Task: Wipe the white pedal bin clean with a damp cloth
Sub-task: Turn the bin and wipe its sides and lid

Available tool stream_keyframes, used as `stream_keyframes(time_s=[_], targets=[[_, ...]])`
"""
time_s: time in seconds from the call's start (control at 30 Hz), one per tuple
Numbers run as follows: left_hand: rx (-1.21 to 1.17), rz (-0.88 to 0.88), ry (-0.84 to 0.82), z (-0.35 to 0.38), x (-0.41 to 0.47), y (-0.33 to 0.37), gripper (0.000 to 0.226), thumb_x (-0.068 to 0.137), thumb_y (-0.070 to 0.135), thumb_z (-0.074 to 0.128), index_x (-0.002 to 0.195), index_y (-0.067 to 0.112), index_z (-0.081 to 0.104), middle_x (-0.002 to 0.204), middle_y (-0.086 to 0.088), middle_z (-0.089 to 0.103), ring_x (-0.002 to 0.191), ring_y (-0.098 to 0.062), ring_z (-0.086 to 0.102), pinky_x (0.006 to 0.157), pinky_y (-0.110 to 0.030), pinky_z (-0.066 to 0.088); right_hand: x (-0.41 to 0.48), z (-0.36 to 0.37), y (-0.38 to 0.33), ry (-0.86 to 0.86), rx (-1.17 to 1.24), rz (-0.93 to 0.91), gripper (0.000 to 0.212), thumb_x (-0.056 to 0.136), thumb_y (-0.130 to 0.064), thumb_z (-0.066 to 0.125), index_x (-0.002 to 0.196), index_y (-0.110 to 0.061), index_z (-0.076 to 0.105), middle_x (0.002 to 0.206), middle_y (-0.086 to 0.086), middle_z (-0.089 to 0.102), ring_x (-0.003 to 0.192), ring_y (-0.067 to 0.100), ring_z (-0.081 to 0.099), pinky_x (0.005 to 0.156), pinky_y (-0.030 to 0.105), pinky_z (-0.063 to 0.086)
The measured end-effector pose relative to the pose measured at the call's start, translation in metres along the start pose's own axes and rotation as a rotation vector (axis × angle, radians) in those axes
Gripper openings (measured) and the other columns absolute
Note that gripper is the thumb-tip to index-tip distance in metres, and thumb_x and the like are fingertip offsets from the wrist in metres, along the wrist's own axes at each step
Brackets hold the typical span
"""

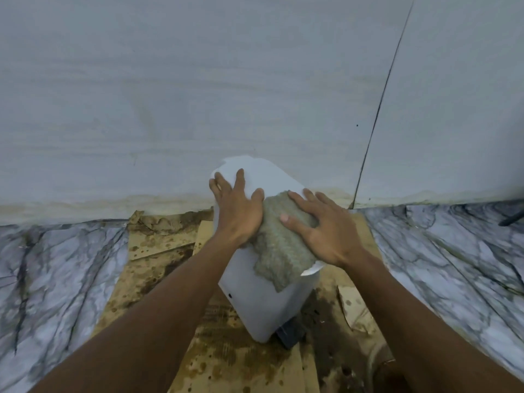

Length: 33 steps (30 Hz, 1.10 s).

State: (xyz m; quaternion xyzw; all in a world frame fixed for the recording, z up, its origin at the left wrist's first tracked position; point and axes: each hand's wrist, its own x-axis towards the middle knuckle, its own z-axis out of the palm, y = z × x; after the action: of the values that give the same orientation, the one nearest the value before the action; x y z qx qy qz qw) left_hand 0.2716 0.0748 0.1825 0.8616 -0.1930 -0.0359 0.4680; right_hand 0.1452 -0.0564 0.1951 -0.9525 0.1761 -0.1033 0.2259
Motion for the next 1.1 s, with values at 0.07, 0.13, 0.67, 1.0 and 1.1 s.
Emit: stream_keyframes(time_s=[0.07, 0.13, 0.67, 1.0, 1.1], targets=[[0.008, 0.005, -0.027, -0.009, 0.02, 0.003, 0.065, 0.103, 0.035, 0.044, 0.16, 0.024, 0.017, 0.167, -0.006, -0.013, 0.153, -0.021, -0.017, 0.123, -0.047, 0.011, 0.011, 0.003, -0.014, 0.013, -0.005, 0.052, 0.076, 0.084, -0.084, 0.031, 0.151, -0.046, 0.03, 0.164, -0.01, 0.023, 0.151, 0.018, 0.017, 0.121, 0.052, 0.015], [0.062, 0.02, -0.1, -0.023, 0.041, 0.006, 0.063, 0.103, 0.032, 0.046, 0.159, 0.023, 0.02, 0.167, -0.008, -0.004, 0.154, -0.021, -0.008, 0.121, -0.043, 0.012, 0.018, 0.007, -0.032, 0.026, -0.014, 0.1, 0.078, 0.086, -0.083, 0.027, 0.151, -0.042, 0.031, 0.162, -0.007, 0.028, 0.15, 0.023, 0.02, 0.119, 0.055, 0.017], [0.26, 0.051, -0.12, -0.105, 0.004, -0.027, 0.054, 0.105, 0.038, 0.043, 0.155, 0.021, 0.034, 0.163, -0.004, 0.029, 0.149, -0.024, 0.026, 0.117, -0.035, 0.02, -0.022, 0.052, -0.101, -0.053, -0.099, 0.012, 0.082, 0.091, -0.077, 0.013, 0.158, -0.031, 0.003, 0.168, 0.003, -0.007, 0.152, 0.025, -0.017, 0.117, 0.066, -0.003], [0.438, 0.338, -0.113, -0.093, -0.078, -0.023, 0.061, 0.106, 0.043, 0.036, 0.16, 0.027, 0.012, 0.167, 0.004, -0.002, 0.153, -0.011, -0.012, 0.124, -0.034, -0.004, -0.011, 0.023, -0.062, -0.242, -0.048, -0.31, 0.083, 0.093, -0.073, 0.027, 0.159, -0.031, -0.002, 0.167, -0.005, -0.007, 0.152, 0.007, -0.014, 0.125, 0.042, -0.005], [0.491, 0.438, -0.123, -0.082, -0.086, -0.027, 0.06, 0.106, 0.046, 0.03, 0.16, 0.027, 0.012, 0.167, 0.006, 0.004, 0.153, -0.008, -0.01, 0.125, -0.034, -0.007, -0.012, 0.023, -0.048, -0.253, -0.052, -0.413, 0.09, 0.091, -0.074, 0.035, 0.158, -0.029, -0.006, 0.166, -0.009, -0.01, 0.15, 0.003, -0.016, 0.126, 0.04, -0.003]])
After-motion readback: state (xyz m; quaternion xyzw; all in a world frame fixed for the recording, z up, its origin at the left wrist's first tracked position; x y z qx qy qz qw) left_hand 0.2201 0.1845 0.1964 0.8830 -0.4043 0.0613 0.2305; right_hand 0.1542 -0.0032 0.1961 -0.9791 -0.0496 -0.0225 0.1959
